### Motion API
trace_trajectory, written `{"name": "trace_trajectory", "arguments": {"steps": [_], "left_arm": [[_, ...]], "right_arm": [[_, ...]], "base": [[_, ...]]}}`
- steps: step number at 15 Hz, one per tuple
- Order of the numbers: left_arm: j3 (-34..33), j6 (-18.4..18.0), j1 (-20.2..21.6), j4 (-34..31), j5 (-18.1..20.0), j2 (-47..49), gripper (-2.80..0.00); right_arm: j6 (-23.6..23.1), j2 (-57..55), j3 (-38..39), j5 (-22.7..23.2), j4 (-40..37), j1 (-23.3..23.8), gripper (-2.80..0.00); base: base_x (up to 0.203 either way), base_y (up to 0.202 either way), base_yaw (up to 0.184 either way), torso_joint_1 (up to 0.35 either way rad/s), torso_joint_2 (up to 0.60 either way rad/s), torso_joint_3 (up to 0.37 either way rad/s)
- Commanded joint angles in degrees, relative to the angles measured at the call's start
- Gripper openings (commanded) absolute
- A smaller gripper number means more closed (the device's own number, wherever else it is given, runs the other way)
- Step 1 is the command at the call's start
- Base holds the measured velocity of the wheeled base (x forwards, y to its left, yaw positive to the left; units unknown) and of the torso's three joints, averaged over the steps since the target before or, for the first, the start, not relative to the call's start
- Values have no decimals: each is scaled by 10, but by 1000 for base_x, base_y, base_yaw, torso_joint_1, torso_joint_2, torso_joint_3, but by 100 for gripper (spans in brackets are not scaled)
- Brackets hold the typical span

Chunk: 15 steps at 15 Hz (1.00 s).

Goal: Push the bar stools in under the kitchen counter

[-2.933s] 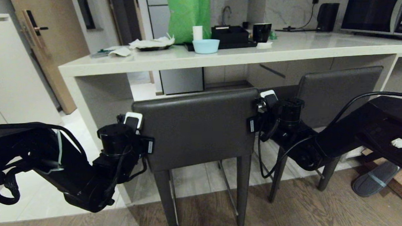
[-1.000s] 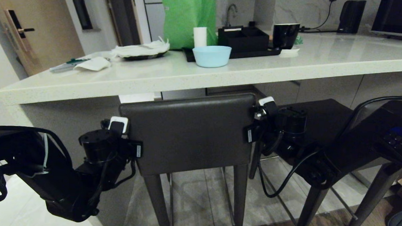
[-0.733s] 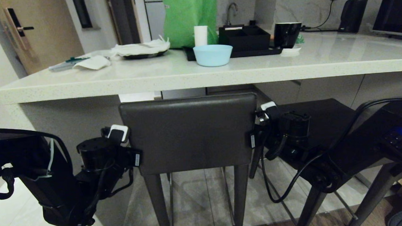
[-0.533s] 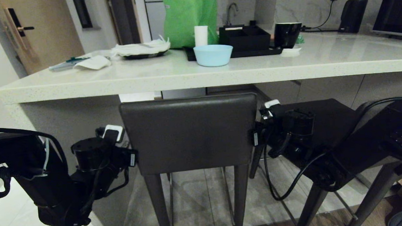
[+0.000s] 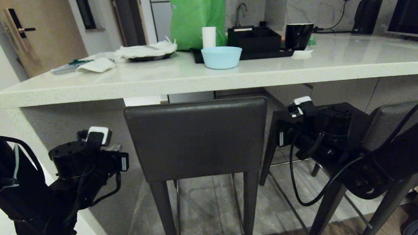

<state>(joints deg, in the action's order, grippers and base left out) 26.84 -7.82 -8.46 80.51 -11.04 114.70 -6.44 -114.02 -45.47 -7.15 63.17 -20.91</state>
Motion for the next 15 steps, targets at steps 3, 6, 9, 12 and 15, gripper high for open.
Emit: {"name": "trace_trajectory", "arguments": {"steps": [3, 6, 9, 12, 15], "left_arm": [[-74, 25, -2, 2, 29, -142, -280], [-107, 32, 1, -35, 43, -279, -280], [-101, 52, 4, -171, 47, -461, -280], [-25, 77, 3, -439, 55, -661, -280], [89, 97, 1, -712, 75, -824, -280]], "right_arm": [[-12, 155, 86, -24, -3, -6, -280], [-31, 322, 129, -39, -62, -3, -280], [-50, 519, 130, -45, -212, 20, -280], [-60, 689, 89, -48, -402, 79, -280], [-65, 826, 35, -49, -577, 129, -280]], "base": [[0, 0, 0, 0, 0, 0], [0, 0, 0, 0, 0, 0], [0, 0, 0, 0, 0, 0], [0, 0, 0, 0, 0, 0], [0, 0, 0, 0, 0, 0]]}}
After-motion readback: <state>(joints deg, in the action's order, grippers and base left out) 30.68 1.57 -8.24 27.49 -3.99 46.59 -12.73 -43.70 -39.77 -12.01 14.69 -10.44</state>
